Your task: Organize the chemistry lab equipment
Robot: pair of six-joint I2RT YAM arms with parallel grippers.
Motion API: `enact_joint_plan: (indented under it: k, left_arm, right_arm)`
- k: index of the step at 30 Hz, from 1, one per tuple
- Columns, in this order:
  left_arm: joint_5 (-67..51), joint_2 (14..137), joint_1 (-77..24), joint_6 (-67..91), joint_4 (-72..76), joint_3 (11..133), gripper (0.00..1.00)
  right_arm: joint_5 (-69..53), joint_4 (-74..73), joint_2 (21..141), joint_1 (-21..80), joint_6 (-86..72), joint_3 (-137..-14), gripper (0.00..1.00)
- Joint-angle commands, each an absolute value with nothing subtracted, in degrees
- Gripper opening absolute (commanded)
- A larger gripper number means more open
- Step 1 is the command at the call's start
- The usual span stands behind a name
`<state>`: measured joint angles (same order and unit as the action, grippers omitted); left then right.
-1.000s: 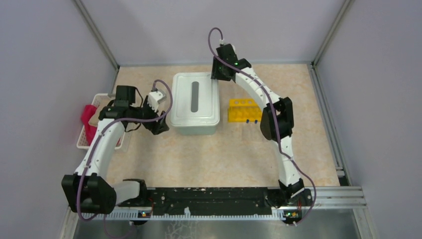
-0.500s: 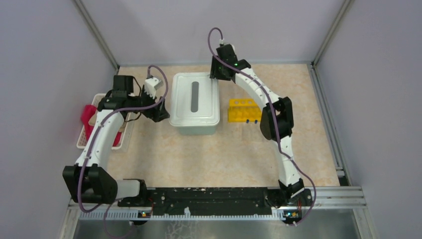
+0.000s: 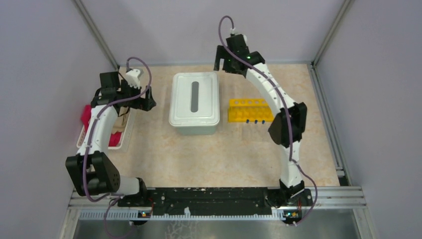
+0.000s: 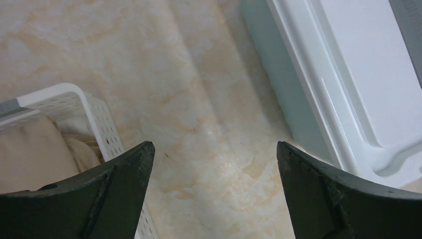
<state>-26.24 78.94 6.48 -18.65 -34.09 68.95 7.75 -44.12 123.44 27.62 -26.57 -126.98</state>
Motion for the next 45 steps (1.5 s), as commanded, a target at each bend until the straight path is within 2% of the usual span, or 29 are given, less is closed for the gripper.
enact_joint_plan:
  k: [1, 7, 12, 16, 20, 24, 27, 32, 39, 45]
  left_arm:
    - [-23.0, 79.6, 7.1, -17.3, -26.7, 67.2, 0.99]
    - [-19.9, 78.9, 7.1, -15.8, -15.3, 59.3, 0.99]
    - [-20.6, 79.8, 7.2, -14.2, -5.3, 51.4, 0.99]
    - [-24.3, 80.8, 7.3, -12.9, 1.8, 46.0, 0.99]
    - [-24.7, 81.3, 7.4, -10.8, 10.1, 40.5, 0.99]
    - [-26.4, 81.3, 8.0, -11.3, 15.8, 36.3, 0.99]
    - [-26.8, 79.1, 8.1, -11.9, 24.3, 30.7, 0.99]
    - [-27.0, 77.4, 8.2, -11.2, 40.1, 21.2, 0.99]
    - [-26.6, 81.2, 8.2, -8.3, 51.1, 18.8, 0.99]
    - [-26.8, 84.0, 8.2, -3.8, 51.0, 21.5, 0.99]
  right_arm:
    - [12.6, -41.0, 106.6, 23.7, -26.9, -122.4, 0.95]
    - [21.6, -32.6, 88.3, 15.3, -30.8, -96.8, 0.99]
    - [29.1, -28.4, 78.4, 8.8, -31.6, -77.0, 0.99]
    - [44.8, -26.3, 73.7, 7.7, -33.6, -64.3, 0.99]
    - [54.6, -6.6, 66.2, 7.3, -28.8, -41.9, 0.99]
    - [60.5, 10.0, 63.8, 7.3, -25.5, -27.4, 0.99]
    - [60.4, 16.1, 64.7, 7.2, -23.7, -22.7, 0.99]
    - [58.8, 19.9, 65.5, 7.3, -23.7, -21.5, 0.99]
    - [51.4, 34.6, 67.9, 7.3, -22.2, -15.4, 0.99]
    - [49.3, 43.3, 68.0, 7.3, -17.7, -12.4, 0.99]
